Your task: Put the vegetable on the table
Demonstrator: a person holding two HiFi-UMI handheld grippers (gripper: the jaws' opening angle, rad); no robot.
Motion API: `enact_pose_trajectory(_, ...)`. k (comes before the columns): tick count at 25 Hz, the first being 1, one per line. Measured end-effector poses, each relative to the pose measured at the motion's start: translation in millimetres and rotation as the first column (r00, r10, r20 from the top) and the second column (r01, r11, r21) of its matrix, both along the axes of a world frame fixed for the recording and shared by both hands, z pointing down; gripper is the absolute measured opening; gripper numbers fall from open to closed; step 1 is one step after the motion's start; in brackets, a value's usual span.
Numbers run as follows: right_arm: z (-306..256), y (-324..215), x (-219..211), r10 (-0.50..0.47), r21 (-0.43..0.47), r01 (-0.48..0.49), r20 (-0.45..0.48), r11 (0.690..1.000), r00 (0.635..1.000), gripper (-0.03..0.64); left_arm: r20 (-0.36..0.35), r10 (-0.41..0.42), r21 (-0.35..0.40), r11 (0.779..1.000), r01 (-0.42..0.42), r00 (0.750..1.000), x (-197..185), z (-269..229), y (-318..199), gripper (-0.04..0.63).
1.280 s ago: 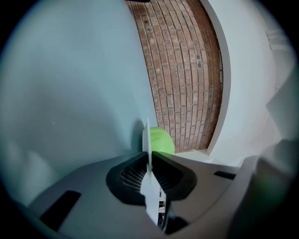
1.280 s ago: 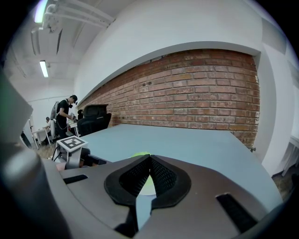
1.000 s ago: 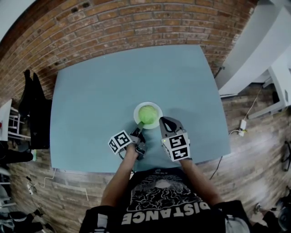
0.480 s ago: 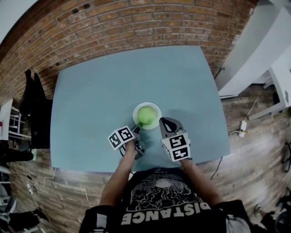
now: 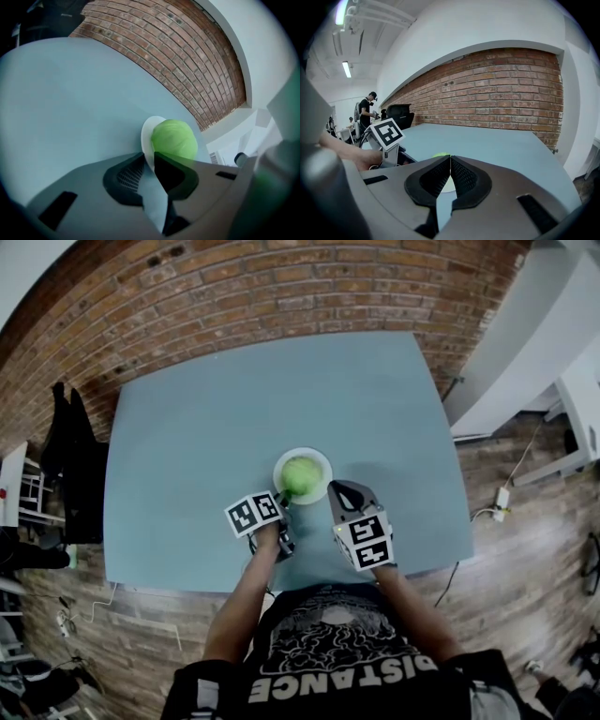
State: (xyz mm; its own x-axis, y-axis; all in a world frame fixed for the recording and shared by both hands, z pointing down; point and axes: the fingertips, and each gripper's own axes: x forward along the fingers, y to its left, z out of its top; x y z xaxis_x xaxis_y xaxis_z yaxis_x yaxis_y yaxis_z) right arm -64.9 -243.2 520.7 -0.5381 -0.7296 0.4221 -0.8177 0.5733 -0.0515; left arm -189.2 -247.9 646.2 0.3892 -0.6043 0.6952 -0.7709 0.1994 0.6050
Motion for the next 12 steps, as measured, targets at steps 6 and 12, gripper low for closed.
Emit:
enact_pose_trajectory(6,-1.3,-0.2,2.8,-0.011,-0.009,0.011,-0.003,1.0,1.0,0.009,0.273,0.086,-0.004,0.996,-0.088,0.958,-8.0,-6.8,-5.0,0.057)
enact_pose_trajectory(12,-1.5,3.2,8.7,-0.023,-0.028,0.024,0.015,0.999,1.0,0.009,0.384,0.077,0.06,0.992,-0.108,0.92,-8.5,-21.2,-6.5,0.055)
